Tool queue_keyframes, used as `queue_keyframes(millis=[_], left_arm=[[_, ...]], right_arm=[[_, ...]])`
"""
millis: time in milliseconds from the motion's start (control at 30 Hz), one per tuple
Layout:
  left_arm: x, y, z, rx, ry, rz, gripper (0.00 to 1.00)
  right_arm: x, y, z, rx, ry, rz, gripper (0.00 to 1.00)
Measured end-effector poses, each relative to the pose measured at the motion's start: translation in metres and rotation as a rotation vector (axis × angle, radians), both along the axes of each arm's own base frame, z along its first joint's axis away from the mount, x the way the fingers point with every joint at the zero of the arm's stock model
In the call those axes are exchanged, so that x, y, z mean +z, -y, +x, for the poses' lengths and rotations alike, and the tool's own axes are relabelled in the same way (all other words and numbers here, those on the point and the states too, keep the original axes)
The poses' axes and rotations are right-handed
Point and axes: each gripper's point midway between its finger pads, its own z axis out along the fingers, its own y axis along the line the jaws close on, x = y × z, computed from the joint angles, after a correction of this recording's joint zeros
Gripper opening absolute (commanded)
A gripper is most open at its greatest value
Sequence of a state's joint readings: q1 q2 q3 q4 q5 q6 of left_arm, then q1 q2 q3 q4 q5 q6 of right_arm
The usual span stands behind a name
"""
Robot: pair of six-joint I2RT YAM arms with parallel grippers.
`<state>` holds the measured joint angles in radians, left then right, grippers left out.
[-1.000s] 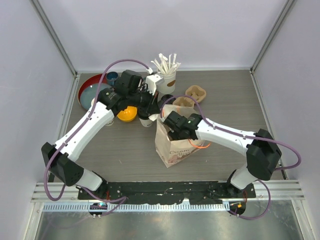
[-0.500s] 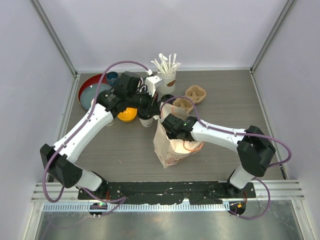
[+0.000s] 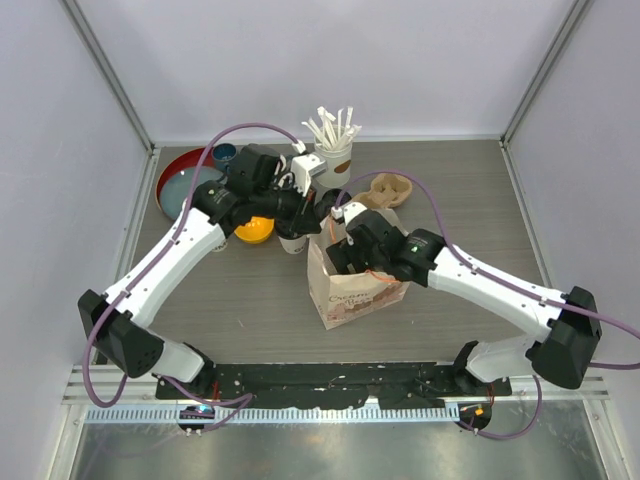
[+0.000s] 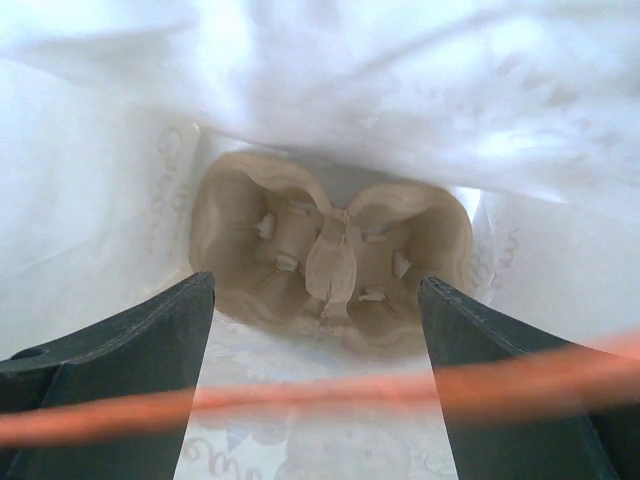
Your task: Pack the takeout coffee
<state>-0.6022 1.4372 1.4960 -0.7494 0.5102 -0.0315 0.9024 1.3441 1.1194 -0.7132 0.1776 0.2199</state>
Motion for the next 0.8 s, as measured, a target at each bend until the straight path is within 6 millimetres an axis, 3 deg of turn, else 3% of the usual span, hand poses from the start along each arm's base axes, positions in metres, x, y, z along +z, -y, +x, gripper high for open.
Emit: queue_keyframes(millis=[333,400,733,800], left_arm=[[-0.005,0.002,-0.002,-0.027,-0.02,0.013,0.0],[-0.004,0.001,-0.003,-0.038,-0.014,0.014,0.0],[-0.004,0.001,-0.009,-0.078,-0.009,0.018,0.0],[-0.004,0.001,-0.009,-0.082,-0.01,0.017,0.0]], right_arm=[[0.057,-0.013,0.007,0.016,0.093,0.127,0.9],[0.077,-0.015,0.006,0.027,0.127,0.181,0.92],[0.215,-0.009,0.001,0.058,0.361,0.439,0.93],[0.232,-0.004,0.003,0.039,0.399,0.448,0.93]])
